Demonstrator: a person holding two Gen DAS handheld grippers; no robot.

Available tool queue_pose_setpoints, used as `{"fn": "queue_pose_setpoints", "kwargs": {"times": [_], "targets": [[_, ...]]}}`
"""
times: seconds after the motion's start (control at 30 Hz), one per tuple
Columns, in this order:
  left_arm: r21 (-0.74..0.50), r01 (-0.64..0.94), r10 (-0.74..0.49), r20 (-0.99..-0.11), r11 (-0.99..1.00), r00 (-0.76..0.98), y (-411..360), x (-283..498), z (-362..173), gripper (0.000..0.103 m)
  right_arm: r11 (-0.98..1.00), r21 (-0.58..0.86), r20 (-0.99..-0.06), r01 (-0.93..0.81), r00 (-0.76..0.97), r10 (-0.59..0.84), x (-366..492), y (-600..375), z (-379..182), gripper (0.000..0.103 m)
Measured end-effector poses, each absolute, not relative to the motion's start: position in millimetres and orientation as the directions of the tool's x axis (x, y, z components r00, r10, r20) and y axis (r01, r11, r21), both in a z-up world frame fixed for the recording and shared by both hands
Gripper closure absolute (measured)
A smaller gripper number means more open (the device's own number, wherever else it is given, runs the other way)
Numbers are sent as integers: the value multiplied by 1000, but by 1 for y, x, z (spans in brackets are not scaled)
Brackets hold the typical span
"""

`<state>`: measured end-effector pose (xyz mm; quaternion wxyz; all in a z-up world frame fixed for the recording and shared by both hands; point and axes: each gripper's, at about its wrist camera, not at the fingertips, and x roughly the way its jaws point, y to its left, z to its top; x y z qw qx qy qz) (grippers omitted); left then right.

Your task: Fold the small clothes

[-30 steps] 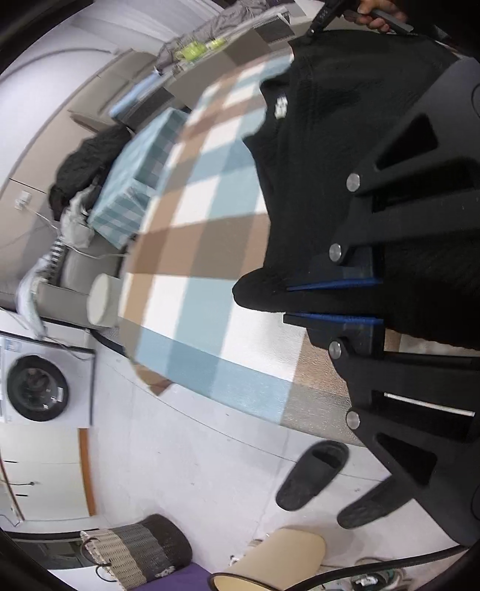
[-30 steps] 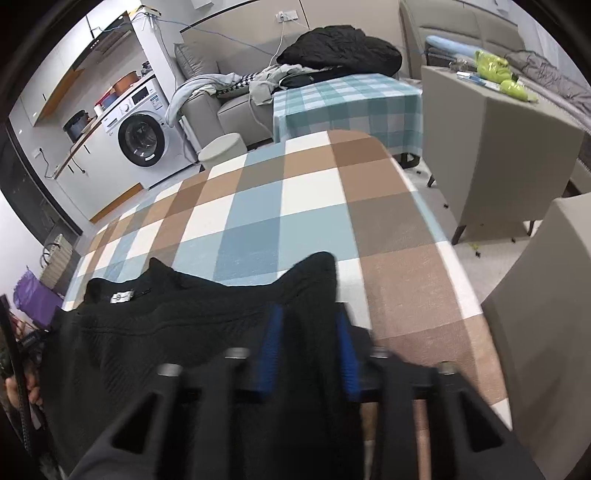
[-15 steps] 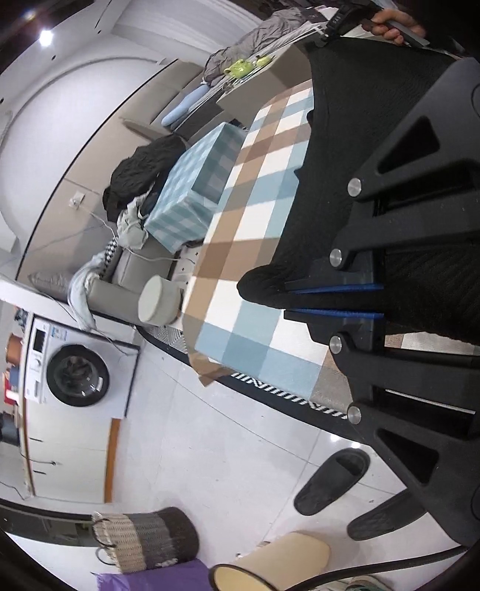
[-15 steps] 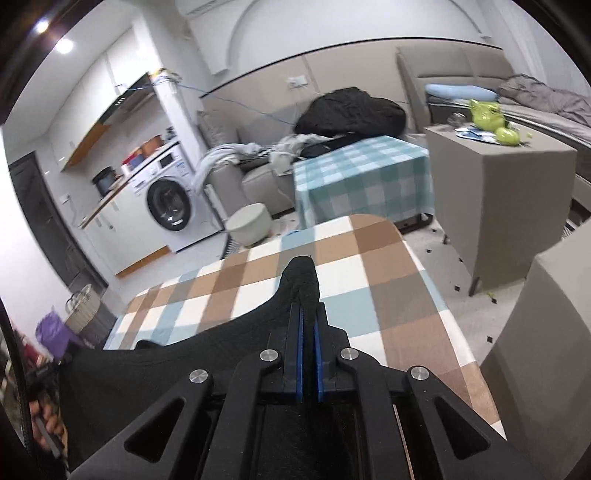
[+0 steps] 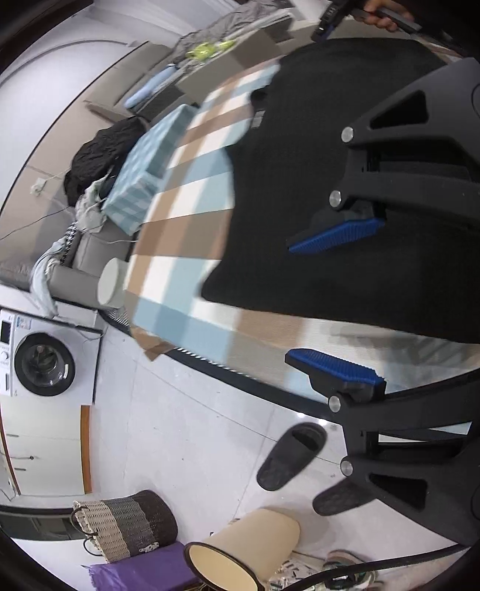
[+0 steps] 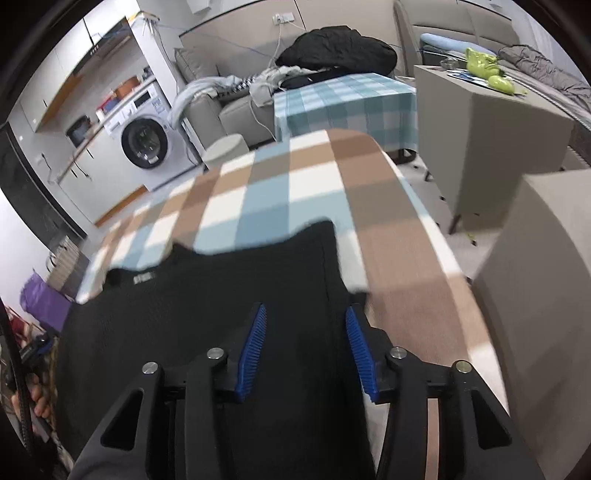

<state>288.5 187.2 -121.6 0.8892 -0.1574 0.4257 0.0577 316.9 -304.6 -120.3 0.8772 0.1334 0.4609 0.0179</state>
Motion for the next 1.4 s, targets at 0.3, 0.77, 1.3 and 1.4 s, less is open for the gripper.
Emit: {"fn": "queue_pose_setpoints", "kwargs": {"times": [0.3,0.77,1.3,1.4], "targets": [[-206,-238,-28,-809,949,586,168,191,-126,44,958,268,-832,102,527,176,204,-317,-119,50],[-172,-173,-51,-837,970,545,129,114,-142,59,947,322,-770,10,585,255,113,-300,-119,94],[-173,-214,-15,-809,961,588,150,77,-119,58,973,204,-794,108,599,100,92,-307,-97,68],[-207,-198,-38,-776,958,630,147,72,-105,49,976,203,-758,80,644,105,88,-297,-77,55]]}}
